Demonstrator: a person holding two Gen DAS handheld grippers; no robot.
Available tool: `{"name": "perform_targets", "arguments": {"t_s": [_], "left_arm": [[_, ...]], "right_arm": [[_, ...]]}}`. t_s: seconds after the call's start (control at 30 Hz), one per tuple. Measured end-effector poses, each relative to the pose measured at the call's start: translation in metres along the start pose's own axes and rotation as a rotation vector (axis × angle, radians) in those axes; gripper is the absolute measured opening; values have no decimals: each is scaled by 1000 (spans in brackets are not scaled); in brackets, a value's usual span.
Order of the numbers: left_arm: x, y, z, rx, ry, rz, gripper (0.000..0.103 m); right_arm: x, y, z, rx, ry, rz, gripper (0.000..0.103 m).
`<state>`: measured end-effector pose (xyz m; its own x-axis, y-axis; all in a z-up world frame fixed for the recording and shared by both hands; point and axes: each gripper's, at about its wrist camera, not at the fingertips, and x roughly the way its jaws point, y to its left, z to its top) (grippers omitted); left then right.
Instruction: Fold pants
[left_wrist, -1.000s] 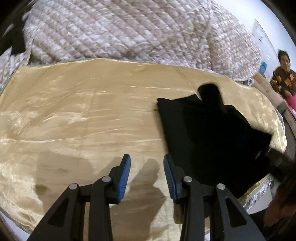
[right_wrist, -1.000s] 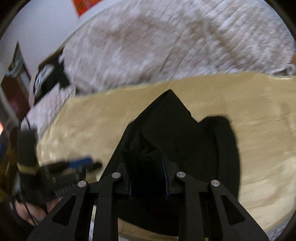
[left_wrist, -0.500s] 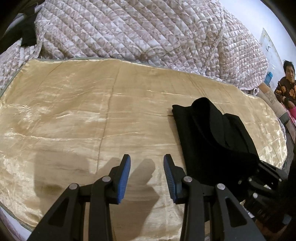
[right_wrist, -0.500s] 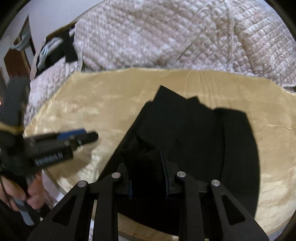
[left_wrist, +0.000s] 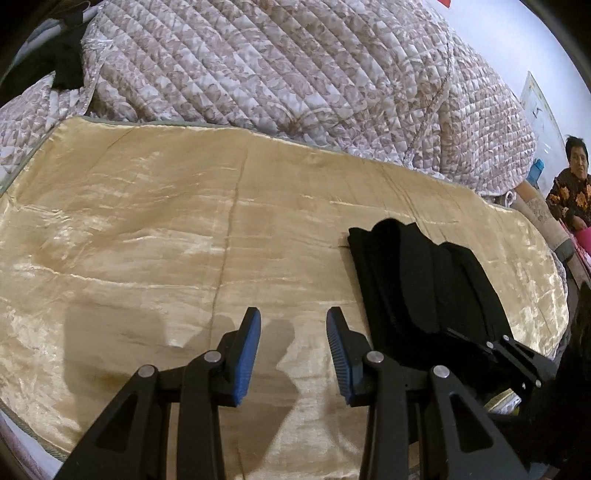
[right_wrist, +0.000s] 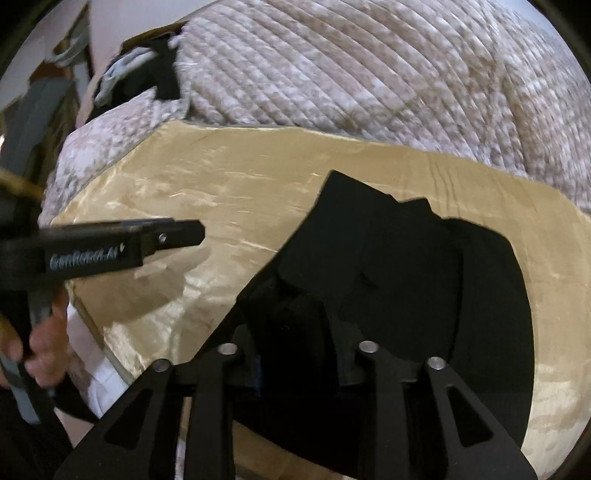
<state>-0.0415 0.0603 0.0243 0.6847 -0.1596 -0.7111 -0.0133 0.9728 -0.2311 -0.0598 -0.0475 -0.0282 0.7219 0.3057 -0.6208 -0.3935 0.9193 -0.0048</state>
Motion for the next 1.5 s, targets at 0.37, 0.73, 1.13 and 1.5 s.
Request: {"name": "perform_targets", "arguments": {"t_s": [0.37, 0.73, 1.13, 1.5], "left_arm": [[-2, -7, 2, 4, -39, -31, 40], [-4, -59, 10, 132, -90, -134, 40], [70, -105, 19, 259, 30, -141, 41], [45, -90, 6, 223, 6, -113, 42]], "right_arm": [[-61, -44, -15, 125, -174, 45, 54], [-66, -97, 4, 277, -104, -80, 40], [-1, -167, 22, 374, 88, -138, 19], [-31, -145, 10, 335, 26, -136, 20]]}}
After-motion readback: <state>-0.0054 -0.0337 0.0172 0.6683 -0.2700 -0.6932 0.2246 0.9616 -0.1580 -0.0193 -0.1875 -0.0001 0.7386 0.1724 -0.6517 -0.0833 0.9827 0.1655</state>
